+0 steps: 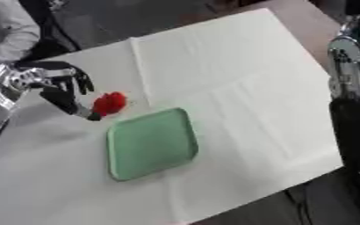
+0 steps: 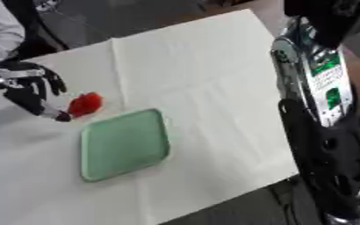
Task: Pick up objects on the table and place them in the box.
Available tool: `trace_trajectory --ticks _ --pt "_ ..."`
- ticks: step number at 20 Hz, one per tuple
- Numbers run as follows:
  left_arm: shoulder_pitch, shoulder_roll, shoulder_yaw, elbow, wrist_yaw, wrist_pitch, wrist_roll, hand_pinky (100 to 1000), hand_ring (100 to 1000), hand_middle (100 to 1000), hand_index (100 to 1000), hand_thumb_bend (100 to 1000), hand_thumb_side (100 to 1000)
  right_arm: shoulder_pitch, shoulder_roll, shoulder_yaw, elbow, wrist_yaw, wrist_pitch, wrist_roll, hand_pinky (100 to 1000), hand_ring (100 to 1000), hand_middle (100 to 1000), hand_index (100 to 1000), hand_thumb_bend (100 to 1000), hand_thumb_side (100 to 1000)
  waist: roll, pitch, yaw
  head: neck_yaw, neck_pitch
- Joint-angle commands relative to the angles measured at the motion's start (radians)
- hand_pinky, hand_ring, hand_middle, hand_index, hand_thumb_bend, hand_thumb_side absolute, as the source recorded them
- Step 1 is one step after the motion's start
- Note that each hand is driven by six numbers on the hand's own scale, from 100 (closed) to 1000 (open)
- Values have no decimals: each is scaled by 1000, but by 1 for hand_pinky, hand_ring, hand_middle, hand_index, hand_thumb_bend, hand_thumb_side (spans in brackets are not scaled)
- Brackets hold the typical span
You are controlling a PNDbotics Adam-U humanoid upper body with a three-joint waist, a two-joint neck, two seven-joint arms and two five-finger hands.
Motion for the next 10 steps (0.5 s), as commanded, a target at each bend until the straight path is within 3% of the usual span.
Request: trace_trajectory --ticks 1,3,4,5,10 --pt "-15 22 2 -25 -44 -28 -5 495 578 703 792 649 358 -27 0 -1 -10 -3 2 -1 225 378 426 488 113 347 -3 -14 -4 4 -1" --pt "-1 12 7 -21 -97 -59 19 548 650 757 810 650 362 -31 4 0 -10 -4 2 -1 225 378 427 488 114 346 -3 -13 -9 8 -1" --pt "5 5 10 -13 -121 -75 32 539 638 749 805 649 362 -32 6 0 -10 -5 2 -1 225 378 427 488 114 346 -2 -12 -12 9 -1" --pt "9 -1 14 -3 -140 -90 42 582 710 806 845 666 357 -34 8 0 -10 -5 2 -1 225 379 427 488 115 347 -2 -11 -14 11 -1" --pt "23 -34 33 69 -209 -150 85 625 758 857 884 712 339 -40 17 0 -10 -8 3 -1 225 379 427 488 113 349 0 -7 -25 16 -1"
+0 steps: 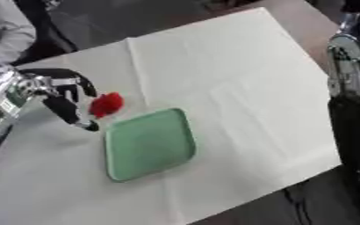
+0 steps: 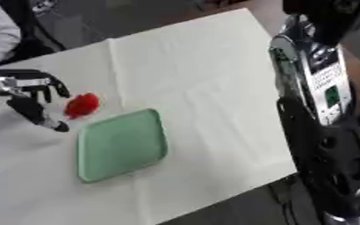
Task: Pick up objects on the table and place them in the box.
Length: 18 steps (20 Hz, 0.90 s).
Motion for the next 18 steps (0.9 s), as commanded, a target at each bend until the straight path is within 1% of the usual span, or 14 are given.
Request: trace_trajectory --ticks 1,4,5,6,9,13,18 --pt "-8 -2 27 36 -40 -34 22 632 765 864 886 714 337 -24 1 -1 -10 -5 3 -1 225 379 428 488 113 350 -3 -8 -3 15 -1" --pt "-9 -17 35 70 -72 -60 34 662 796 899 903 704 336 -26 4 -1 -10 -6 3 -2 225 379 428 488 113 350 -2 -7 -8 18 -1" --pt "-10 -21 38 78 -81 -66 39 671 815 920 907 683 346 -27 5 -1 -10 -6 3 -2 225 379 428 488 110 352 -1 -6 -9 19 -1" --pt "-11 -25 42 85 -92 -72 48 674 820 923 907 704 338 -28 6 -1 -10 -6 3 -2 225 379 428 488 112 350 -1 -6 -10 19 -1" --pt "-16 -33 53 100 -115 -85 82 674 833 926 907 699 346 -29 8 0 -10 -7 3 -2 225 379 428 488 112 350 -1 -5 -11 21 -1" --pt "-32 -38 73 94 -134 -82 129 651 813 908 903 683 356 -29 8 -1 -10 -7 3 -2 225 379 428 488 111 351 -1 -5 -11 21 -1" --pt "-60 -44 92 86 -147 -62 139 650 809 903 899 677 362 -29 9 -1 -10 -7 3 -1 225 380 428 488 114 349 -2 -5 -10 24 -1"
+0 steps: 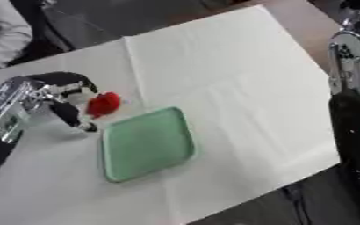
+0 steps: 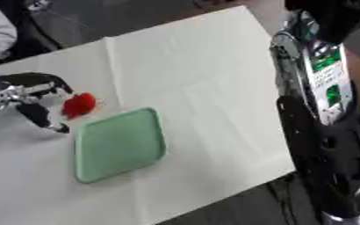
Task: Pick up objects on the table and place them in the box.
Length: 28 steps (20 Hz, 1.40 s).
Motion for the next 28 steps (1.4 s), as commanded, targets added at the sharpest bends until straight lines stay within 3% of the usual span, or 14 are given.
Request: trace_trajectory --ticks 1,11,20,22,25,26,27,28 --pt "-35 3 25 -8 -14 9 10 650 809 902 899 676 361 -20 1 0 -10 -1 3 -1 225 380 428 488 114 348 -4 -11 -1 10 -1" --pt "-33 -67 69 126 15 -53 91 632 792 869 893 617 348 -38 28 3 -10 -8 5 -1 225 382 430 488 115 350 -2 -2 -30 33 -1" --pt "-34 -92 93 172 -13 -108 190 577 751 829 860 545 325 -47 41 4 -10 -14 6 3 225 382 431 488 117 350 1 2 -44 49 -1" --pt "-33 -95 93 176 -17 -118 210 485 668 775 810 484 336 -48 42 4 -10 -14 7 3 225 383 431 488 117 360 1 2 -44 50 -2" --pt "-32 -94 92 178 -22 -125 246 219 427 581 691 298 428 -47 41 4 -10 -14 7 3 225 382 431 488 117 361 2 2 -43 51 -2" --pt "-32 -94 91 179 -24 -124 256 114 338 517 644 178 529 -47 41 4 -10 -14 7 3 225 382 431 488 117 361 2 2 -43 50 -2" --pt "-33 -91 91 177 -26 -121 271 100 223 451 589 100 648 -47 40 4 -10 -14 7 3 225 382 431 488 117 361 2 1 -42 50 -1" --pt "-33 -88 90 175 -28 -117 289 100 153 399 557 100 739 -46 39 4 -10 -14 7 3 225 382 431 488 117 362 2 1 -41 49 -1"
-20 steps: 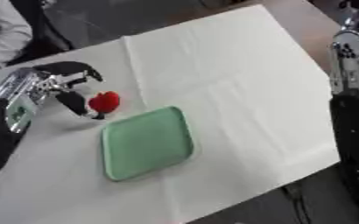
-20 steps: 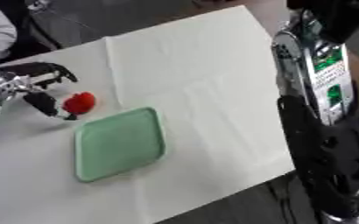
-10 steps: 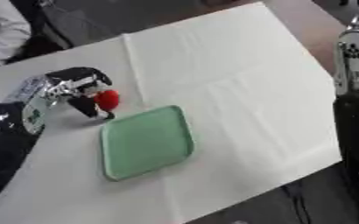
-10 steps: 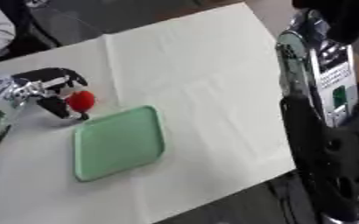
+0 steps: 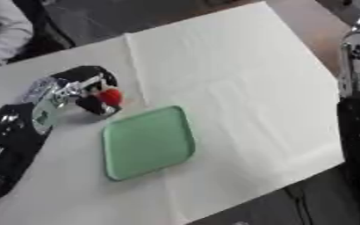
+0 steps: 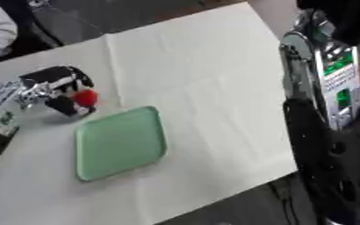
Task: Pick up objects on the table and place them in the box.
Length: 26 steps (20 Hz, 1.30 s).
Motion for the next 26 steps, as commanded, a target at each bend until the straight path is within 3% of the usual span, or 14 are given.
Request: trace_trajectory --ticks 1,4,6,11,16,22,26 --pt "-20 27 10 -13 -11 8 50 100 100 338 527 100 761 -19 -5 -2 -10 -4 1 0 225 382 431 488 116 362 -4 -12 4 4 -1" --pt "-21 36 -1 -24 -23 3 74 100 100 180 440 100 753 -18 -8 -2 -10 -3 0 1 225 382 431 488 117 361 -4 -13 8 2 -1" --pt "-22 43 -8 -35 -36 -3 82 100 100 151 413 100 731 -16 -10 -2 -10 -3 0 1 225 382 431 488 117 361 -4 -13 10 0 -1" --pt "-22 61 -12 -77 -44 10 73 100 100 135 387 100 698 -13 -15 -2 -10 -1 0 2 226 381 430 488 117 360 -5 -15 17 -4 -1" --pt "-16 84 -32 -174 7 64 60 100 100 120 386 100 692 -10 -20 -2 -10 0 1 2 226 381 430 488 116 359 -6 -17 23 -9 -1" --pt "-3 119 -121 -323 101 125 8 100 100 122 385 100 690 -10 -20 -2 -10 0 1 2 226 382 431 488 117 360 -4 -18 21 -8 -1" --pt "16 165 -183 -425 149 128 -37 100 100 126 383 100 690 -10 -21 -1 -10 0 2 2 226 382 431 488 111 361 -1 -19 20 -9 -1"
